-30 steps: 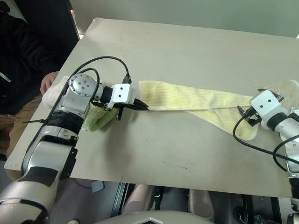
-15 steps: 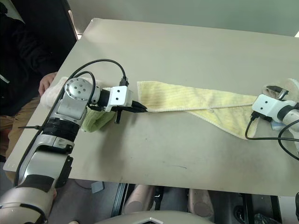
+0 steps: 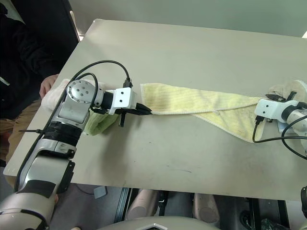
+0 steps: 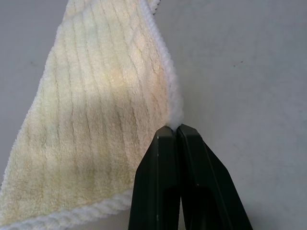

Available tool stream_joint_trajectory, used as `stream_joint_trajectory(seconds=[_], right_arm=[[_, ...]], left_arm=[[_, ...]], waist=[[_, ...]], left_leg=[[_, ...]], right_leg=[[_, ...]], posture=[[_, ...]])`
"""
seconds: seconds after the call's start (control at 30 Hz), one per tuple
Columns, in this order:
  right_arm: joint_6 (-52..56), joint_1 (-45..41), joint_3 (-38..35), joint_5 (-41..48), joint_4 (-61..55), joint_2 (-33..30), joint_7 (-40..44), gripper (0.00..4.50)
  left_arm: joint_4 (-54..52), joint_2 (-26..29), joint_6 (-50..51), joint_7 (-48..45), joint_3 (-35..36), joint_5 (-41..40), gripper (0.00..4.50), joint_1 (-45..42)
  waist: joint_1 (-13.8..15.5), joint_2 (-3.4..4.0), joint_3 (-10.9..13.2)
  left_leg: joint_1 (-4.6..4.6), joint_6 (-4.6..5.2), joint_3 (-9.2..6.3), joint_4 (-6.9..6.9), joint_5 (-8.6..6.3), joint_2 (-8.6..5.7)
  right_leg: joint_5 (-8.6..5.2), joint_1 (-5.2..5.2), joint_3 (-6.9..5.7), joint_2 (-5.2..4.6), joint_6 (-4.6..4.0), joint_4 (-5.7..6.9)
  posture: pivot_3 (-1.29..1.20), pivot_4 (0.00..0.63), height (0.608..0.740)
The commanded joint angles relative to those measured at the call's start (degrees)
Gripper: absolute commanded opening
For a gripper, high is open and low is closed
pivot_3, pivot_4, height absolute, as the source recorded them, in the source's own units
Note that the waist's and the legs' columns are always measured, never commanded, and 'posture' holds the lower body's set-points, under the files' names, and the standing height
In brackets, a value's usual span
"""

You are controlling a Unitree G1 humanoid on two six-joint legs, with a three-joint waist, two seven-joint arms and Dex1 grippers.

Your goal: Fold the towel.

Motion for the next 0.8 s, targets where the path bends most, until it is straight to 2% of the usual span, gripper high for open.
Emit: stream_joint_trajectory(seconds=[0.03, 0.17, 0.27, 0.4, 0.53, 0.73, 0.8], right_arm=[[0.0, 0.5, -1.1, 0.4, -2.2, -1.1, -0.9, 0.02], [0.6, 0.9, -1.8, 0.7, -3.2, -1.2, -1.0, 0.02], [1.7, 0.6, -3.8, 3.1, -5.6, -1.4, -0.2, 0.02], [3.4, -2.2, -5.7, 4.4, -7.0, -1.7, -0.6, 0.02], [4.9, -8.5, -8.0, 6.9, -5.9, -2.3, -0.2, 0.02], [3.5, -14.0, -11.6, 12.9, -3.6, -7.4, 6.0, 0.02], [3.2, -14.8, -12.7, 15.0, -3.3, -9.3, 8.2, 0.02]], left_arm=[[-2.2, 1.1, 0.3, 0.4, 1.6, -1.2, 0.00, 0.1], [-2.1, 1.7, 0.6, 0.8, 2.4, -1.9, 0.00, 0.3], [-0.1, 1.3, -0.1, 4.0, 5.5, -3.7, 0.00, -1.5], [6.0, -2.9, 1.9, 14.9, 12.9, -7.6, 0.00, -8.4], [17.6, -2.9, -2.8, 30.6, 15.7, -2.9, 0.00, -17.3], [25.1, 0.0, -7.0, 31.8, 16.6, -2.1, 0.00, -23.7], [25.7, 0.6, -6.8, 29.9, 17.3, -3.4, 0.00, -24.6]], waist=[[0.0, 0.00, 0.0], [0.0, 0.00, 0.0], [0.0, 0.01, 0.0], [0.1, 0.02, 0.0], [-0.1, 0.06, 0.0], [-0.2, 0.08, 0.0], [-0.1, 0.08, 0.0]], left_leg=[[0.00, 0.00, 0.00, 0.00, 0.00, 0.00], [0.00, -0.01, 0.00, 0.00, -0.01, 0.01], [0.00, -0.04, 0.00, 0.00, 0.00, 0.01], [-0.03, -0.14, 0.01, 0.00, 0.06, 0.00], [-0.04, -0.13, 0.06, 0.00, 0.10, -0.04], [0.03, 0.11, 0.10, -0.20, 0.15, 0.00], [-0.28, -0.29, 0.10, -0.19, 0.39, 0.02]], right_leg=[[0.00, 0.00, -0.01, 0.00, 0.00, 0.00], [0.01, 0.00, -0.01, 0.00, -0.02, 0.00], [0.02, -0.01, -0.01, 0.00, -0.03, 0.00], [0.03, 0.00, -0.01, -0.01, -0.04, 0.00], [0.14, 0.01, -0.01, -0.07, 0.00, -0.04], [-0.01, -0.11, -0.03, -0.04, -0.09, -0.03], [-0.03, -0.40, -0.05, -0.02, -0.08, -0.02]], posture=[[0.00, 0.150, 0.739], [0.00, 0.150, 0.739], [0.00, 0.150, 0.739], [0.00, 0.150, 0.739], [0.00, 0.150, 0.739], [0.00, 0.150, 0.739], [0.00, 0.150, 0.739]])
